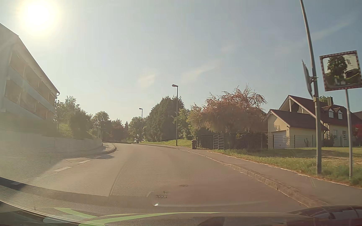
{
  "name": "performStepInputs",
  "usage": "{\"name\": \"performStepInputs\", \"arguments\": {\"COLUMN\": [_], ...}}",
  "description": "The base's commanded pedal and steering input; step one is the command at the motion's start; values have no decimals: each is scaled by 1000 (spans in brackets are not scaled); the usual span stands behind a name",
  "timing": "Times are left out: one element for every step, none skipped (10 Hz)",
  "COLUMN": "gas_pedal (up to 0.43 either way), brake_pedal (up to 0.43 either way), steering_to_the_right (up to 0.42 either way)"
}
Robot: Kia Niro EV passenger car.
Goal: Follow the waypoints while adhering to traffic rules and regulations
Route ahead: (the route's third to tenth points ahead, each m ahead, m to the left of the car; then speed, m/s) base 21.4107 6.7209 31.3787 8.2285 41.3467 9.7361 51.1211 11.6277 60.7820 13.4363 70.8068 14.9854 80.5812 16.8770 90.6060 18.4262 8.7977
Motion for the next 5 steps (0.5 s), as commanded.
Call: {"name": "performStepInputs", "arguments": {"gas_pedal": [339, 339, 339, 339, 339], "brake_pedal": [0, 0, 0, 0, 0], "steering_to_the_right": [-43, -43, -43, -43, -43]}}
